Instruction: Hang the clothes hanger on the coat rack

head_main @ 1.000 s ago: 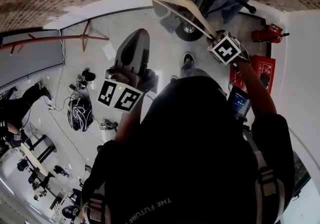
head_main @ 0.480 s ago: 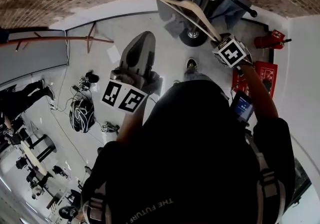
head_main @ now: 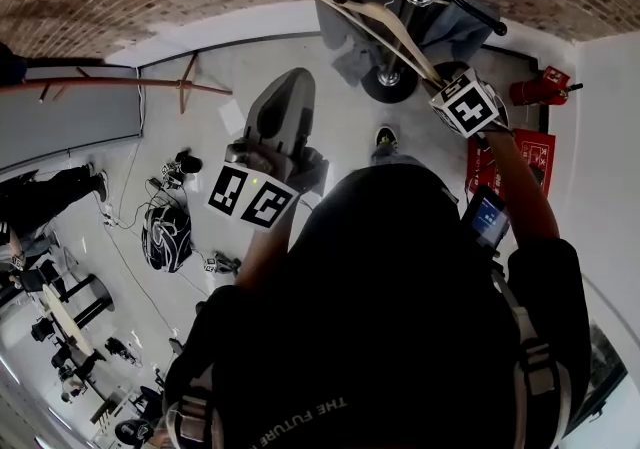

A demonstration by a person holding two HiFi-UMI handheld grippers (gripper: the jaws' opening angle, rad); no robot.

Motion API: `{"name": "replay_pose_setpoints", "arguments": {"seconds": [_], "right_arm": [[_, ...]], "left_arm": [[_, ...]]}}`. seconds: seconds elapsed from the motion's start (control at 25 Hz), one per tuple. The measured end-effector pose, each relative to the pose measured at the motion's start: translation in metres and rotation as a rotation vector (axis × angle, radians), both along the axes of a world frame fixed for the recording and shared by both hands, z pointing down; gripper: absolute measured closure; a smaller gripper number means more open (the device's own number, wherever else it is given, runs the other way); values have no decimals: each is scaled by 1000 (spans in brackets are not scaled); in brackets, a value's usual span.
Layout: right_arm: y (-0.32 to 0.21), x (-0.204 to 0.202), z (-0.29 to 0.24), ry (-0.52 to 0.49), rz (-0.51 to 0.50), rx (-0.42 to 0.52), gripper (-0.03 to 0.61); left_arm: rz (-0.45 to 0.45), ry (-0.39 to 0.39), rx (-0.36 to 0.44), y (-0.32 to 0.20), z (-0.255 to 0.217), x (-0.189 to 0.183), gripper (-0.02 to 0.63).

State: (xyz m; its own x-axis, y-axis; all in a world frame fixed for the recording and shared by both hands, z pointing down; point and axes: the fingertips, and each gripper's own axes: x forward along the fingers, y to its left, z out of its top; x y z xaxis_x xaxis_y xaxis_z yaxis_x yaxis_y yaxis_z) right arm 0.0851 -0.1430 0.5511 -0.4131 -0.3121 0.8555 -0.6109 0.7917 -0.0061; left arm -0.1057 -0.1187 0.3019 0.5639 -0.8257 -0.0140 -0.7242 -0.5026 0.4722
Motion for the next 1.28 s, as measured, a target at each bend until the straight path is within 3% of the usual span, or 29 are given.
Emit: {"name": "replay_pose_setpoints", "arguments": {"seconds": [0.32, 0.52, 0.72, 0.96, 1.12, 1.28], "right_arm": [[-16, 0, -40, -24, 7, 127, 471], [-23, -4, -86, -62, -13, 262, 471], [-15, -20, -149, -189, -24, 380, 471], [5, -30, -229, -473, 13, 519, 536], [15, -21, -249, -528, 19, 598, 558], [19, -9, -251, -534, 55, 618, 558]], "left_arm": [[-1, 8, 18, 1, -7, 1, 594], [8, 15, 32, -1, -11, 5, 594], [15, 19, 36, -1, -12, 7, 594], [21, 24, 39, -2, -13, 10, 594], [23, 26, 38, 0, -10, 10, 594], [27, 26, 34, 3, -9, 14, 594]]}}
